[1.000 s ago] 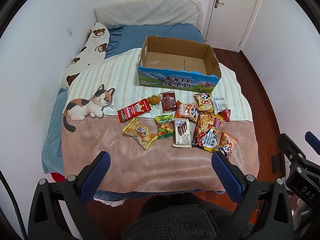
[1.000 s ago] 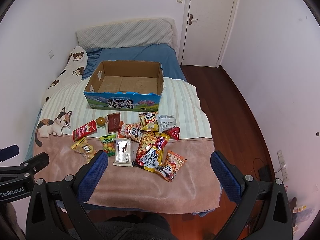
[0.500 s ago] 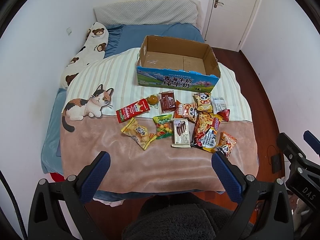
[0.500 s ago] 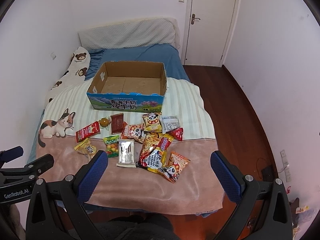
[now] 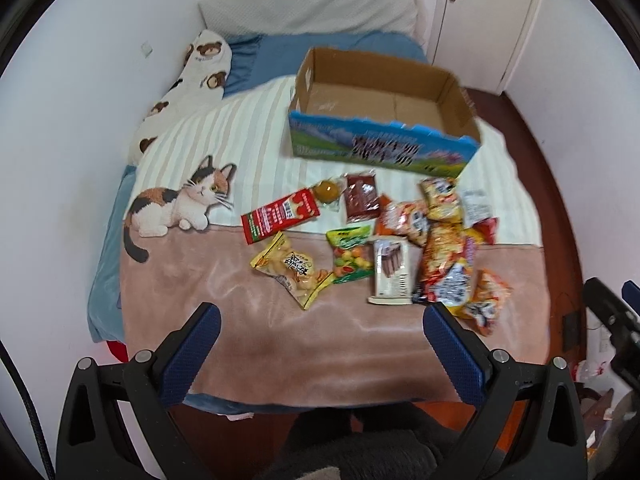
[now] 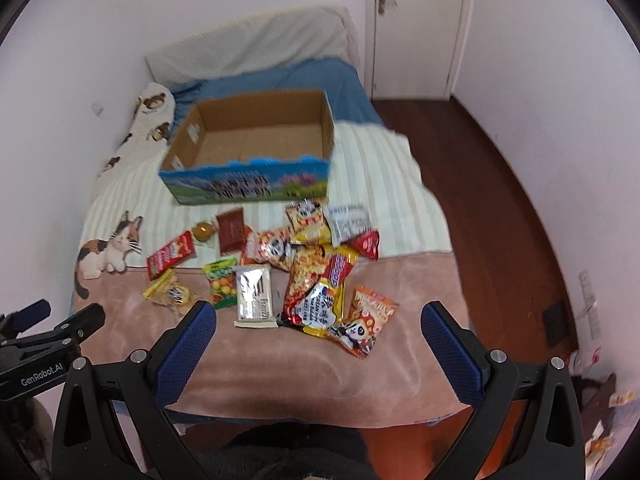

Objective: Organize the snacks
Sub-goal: 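Grasp the Franzzi cookie pack with left tool while right tool grasps Sedaap noodles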

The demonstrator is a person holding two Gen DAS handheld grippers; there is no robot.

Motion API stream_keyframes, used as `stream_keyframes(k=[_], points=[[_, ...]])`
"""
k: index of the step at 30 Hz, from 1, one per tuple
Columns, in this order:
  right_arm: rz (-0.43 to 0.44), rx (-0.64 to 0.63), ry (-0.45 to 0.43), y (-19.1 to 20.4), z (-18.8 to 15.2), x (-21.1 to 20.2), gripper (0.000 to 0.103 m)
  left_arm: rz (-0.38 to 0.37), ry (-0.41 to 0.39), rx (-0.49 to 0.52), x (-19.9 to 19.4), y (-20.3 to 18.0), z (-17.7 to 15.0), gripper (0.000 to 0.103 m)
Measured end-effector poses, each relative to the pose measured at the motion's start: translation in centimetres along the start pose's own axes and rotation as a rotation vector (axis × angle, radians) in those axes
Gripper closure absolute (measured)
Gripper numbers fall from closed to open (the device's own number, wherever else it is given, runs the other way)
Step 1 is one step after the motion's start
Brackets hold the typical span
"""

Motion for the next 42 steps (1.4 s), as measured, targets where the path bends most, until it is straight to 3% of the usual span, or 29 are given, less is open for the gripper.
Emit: stream_keyframes(k=[5, 10, 14, 19, 22, 25, 30, 32, 34, 36, 42], points=[[-0.019, 0.055, 0.121, -1.7, 0.2, 9.5, 0.0, 0.006, 0.118, 0.003, 7.4, -0.4, 0.6, 0.0], [-0.033, 0.08, 0.267, -2.9, -0.1, 21.1, 0.0, -0.081, 0.271, -0.053, 15.1, -2.1, 0.8, 0.0], [0.014, 0.119, 0.401, -2.5, -0.8, 28.2, 0.0, -0.114, 0.357, -0.072, 20.6, -4.3, 1.0, 0.0], [0.129, 0.216, 0.528, -2.0, -1.7, 34.1, 0.001, -0.147, 0.391, -0.081, 24.0, -6.5, 1.1, 0.001], [0.134, 0.207, 0.574, -1.9, -2.4, 36.4, 0.015, -0.157, 0.408, -0.082, 25.3, -7.6, 0.7, 0.002], [0.148, 0.17, 0.582, -2.3, -2.7, 36.8, 0.015, -0.164, 0.419, -0.059, 26.3, -9.0, 0.3, 0.002], [0.102, 0.115, 0.615, -4.0, -3.0, 36.9, 0.015, -0.226, 0.468, -0.016, 28.2, -11.8, -0.8, 0.002], [0.118, 0.112, 0.634, -4.1, -3.0, 37.4, 0.014, -0.21, 0.469, -0.021, 29.3, -12.0, -1.3, 0.014], [0.122, 0.111, 0.655, -4.2, -2.9, 38.3, 0.014, -0.182, 0.474, -0.039, 29.9, -11.8, -1.8, 0.047], [0.121, 0.102, 0.664, -4.2, -2.4, 38.8, 0.014, -0.194, 0.467, -0.076, 30.0, -11.4, -2.2, 0.047], [0.059, 0.044, 0.66, -2.1, -2.6, 39.1, 0.011, -0.144, 0.459, -0.056, 28.3, -11.0, -4.6, 0.047]])
Point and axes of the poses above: each gripper's, at about its wrist camera, not at the fingertips, and x roughly the way its jaws point, y to its left, z to its top, the point moved 6 cm from there along x, roughly the way its jaws point, and after that the axes turned 5 degrees about x, right-handed, at the moved point
